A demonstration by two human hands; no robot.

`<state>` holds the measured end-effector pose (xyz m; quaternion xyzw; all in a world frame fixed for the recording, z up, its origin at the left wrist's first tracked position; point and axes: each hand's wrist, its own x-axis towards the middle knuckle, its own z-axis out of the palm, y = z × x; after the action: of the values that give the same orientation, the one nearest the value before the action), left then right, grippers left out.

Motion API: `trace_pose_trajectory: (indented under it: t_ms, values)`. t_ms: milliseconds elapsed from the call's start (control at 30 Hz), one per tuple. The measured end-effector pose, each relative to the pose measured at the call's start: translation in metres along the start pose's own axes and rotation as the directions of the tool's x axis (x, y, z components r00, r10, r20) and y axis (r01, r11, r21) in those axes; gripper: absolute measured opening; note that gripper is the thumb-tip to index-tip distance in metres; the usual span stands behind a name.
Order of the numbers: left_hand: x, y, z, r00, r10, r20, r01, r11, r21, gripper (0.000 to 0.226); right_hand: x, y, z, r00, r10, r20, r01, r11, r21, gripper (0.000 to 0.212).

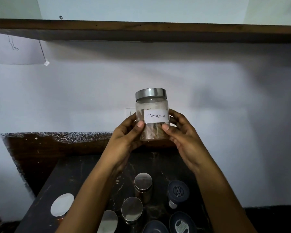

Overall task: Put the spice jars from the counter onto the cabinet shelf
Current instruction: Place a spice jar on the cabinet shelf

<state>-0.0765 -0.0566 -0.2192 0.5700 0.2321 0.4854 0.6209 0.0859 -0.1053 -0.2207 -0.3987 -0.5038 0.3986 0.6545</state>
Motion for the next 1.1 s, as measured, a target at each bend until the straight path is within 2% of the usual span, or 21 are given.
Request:
trace_pose_trajectory:
  t_ms: [100,267,433,567,733,933,1100]
  values:
    - [0.002,0.001,0.002,1.000,-0.001,-0.029,0.000,1.000,-0.021,0.056,0.006,-0.002,-0.004,0.998,0.049,0.050,-0.052,0.998,0.047,0.056]
    - [0.003,0.006,0.003,0.998,0.039,-0.048,-0.038,0.999,0.023,0.062,0.011,-0.005,-0.004,0.999,0.019,0.030,-0.020,1.000,0.015,0.058]
    - [0.007,0.020,0.001,0.995,0.095,0.018,-0.097,0.985,0.143,0.061,0.015,-0.015,0.002,0.999,-0.024,0.032,0.026,0.997,-0.067,0.070]
    - [0.013,0.038,-0.008,0.982,0.188,0.008,-0.179,0.923,0.340,0.067,0.027,-0.033,0.017,0.997,-0.080,0.024,0.082,0.987,-0.139,0.068]
    - [0.020,0.089,-0.025,0.948,0.316,-0.018,-0.269,0.833,0.483,0.066,0.053,-0.069,0.049,0.981,-0.169,0.098,0.183,0.968,-0.170,0.069]
    - [0.040,0.167,-0.053,0.888,0.459,-0.041,-0.376,0.773,0.512,0.052,0.106,-0.116,0.109,0.932,-0.298,0.204,0.327,0.936,-0.127,0.064]
    - [0.076,0.230,-0.089,0.821,0.558,-0.120,-0.429,0.742,0.515,0.051,0.174,-0.151,0.167,0.904,-0.355,0.239,0.396,0.906,-0.151,0.060]
